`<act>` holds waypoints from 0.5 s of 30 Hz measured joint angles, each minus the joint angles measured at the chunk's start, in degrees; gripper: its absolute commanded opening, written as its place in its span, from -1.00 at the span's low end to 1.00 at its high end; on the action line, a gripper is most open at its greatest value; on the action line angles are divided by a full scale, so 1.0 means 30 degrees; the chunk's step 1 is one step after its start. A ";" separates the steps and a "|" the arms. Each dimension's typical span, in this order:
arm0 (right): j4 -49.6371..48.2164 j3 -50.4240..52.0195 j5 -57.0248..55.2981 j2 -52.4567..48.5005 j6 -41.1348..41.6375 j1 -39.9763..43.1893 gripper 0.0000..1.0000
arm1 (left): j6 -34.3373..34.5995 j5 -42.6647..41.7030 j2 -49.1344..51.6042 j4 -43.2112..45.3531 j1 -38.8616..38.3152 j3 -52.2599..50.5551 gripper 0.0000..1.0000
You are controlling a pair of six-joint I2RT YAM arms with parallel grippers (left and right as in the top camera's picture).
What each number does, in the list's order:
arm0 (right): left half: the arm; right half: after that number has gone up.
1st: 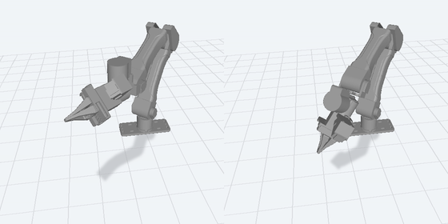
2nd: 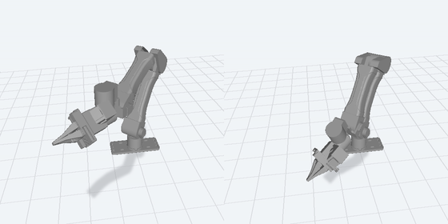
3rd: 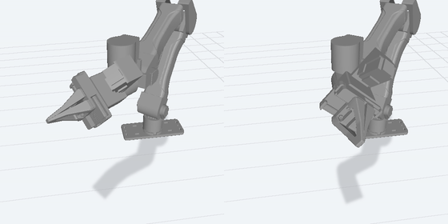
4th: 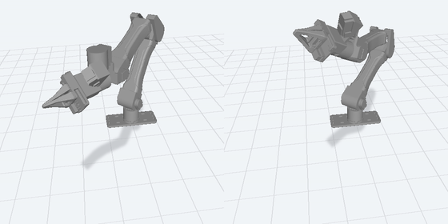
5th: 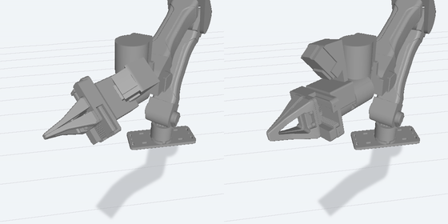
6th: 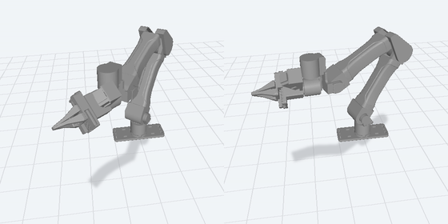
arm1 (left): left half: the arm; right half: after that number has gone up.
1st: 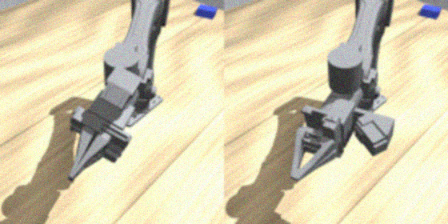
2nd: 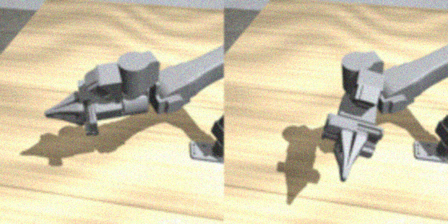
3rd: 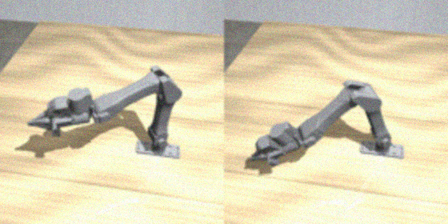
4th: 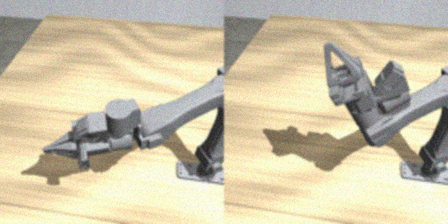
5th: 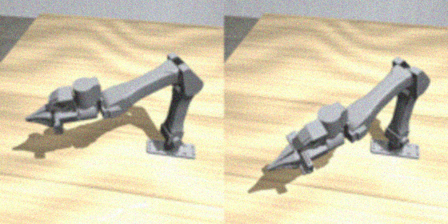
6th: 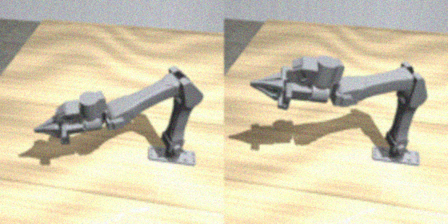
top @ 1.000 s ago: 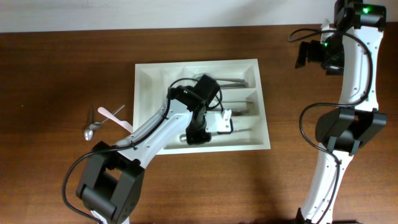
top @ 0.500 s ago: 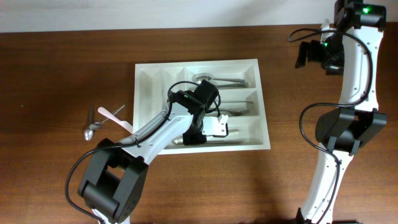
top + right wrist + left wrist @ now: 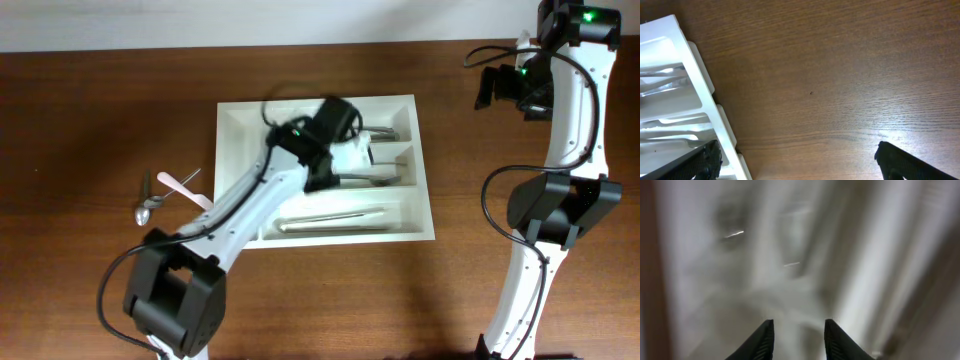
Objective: Pack container
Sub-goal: 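Move the left gripper back left over the pink plastic utensil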
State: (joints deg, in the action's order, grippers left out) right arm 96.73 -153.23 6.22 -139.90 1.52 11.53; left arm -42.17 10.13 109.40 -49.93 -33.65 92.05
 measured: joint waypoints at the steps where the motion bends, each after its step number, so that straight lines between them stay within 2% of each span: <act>1: 0.0000 0.0000 -0.0007 0.0000 0.0007 0.0000 0.98 | 0.0590 0.0517 0.0000 0.0044 0.0306 0.0423 -0.18; 5: -0.0007 0.0000 0.0000 0.0000 0.0000 0.0000 0.98 | 0.3636 0.1836 0.0000 0.0087 0.2550 0.1290 0.02; 7: -0.0007 0.0000 0.0000 0.0000 -0.0007 0.0000 0.98 | 0.5858 0.2157 0.0000 -0.0153 0.4146 0.1297 0.04; 9: -0.0007 0.0000 0.0000 0.0000 0.0000 0.0000 0.98 | 0.8145 0.2157 0.0000 -0.0648 0.6011 0.1297 0.15; 11: -0.0007 0.0000 0.0000 0.0000 -0.0007 0.0000 0.98 | 1.0010 0.1712 0.0000 -0.1078 0.7839 0.1297 0.15; 13: -0.0007 0.0000 0.0000 0.0000 0.0000 0.0000 0.98 | 1.1300 0.0641 0.0000 -0.1435 0.9712 0.1297 0.02; 15: -0.0007 0.0000 0.0000 0.0000 -0.0007 0.0000 0.98 | 1.2240 -0.0962 0.0000 -0.1654 1.1234 0.1297 0.10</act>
State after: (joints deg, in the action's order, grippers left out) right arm 96.71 -153.23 6.22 -139.90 1.50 11.53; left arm -5.45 7.25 109.40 -54.89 0.05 95.94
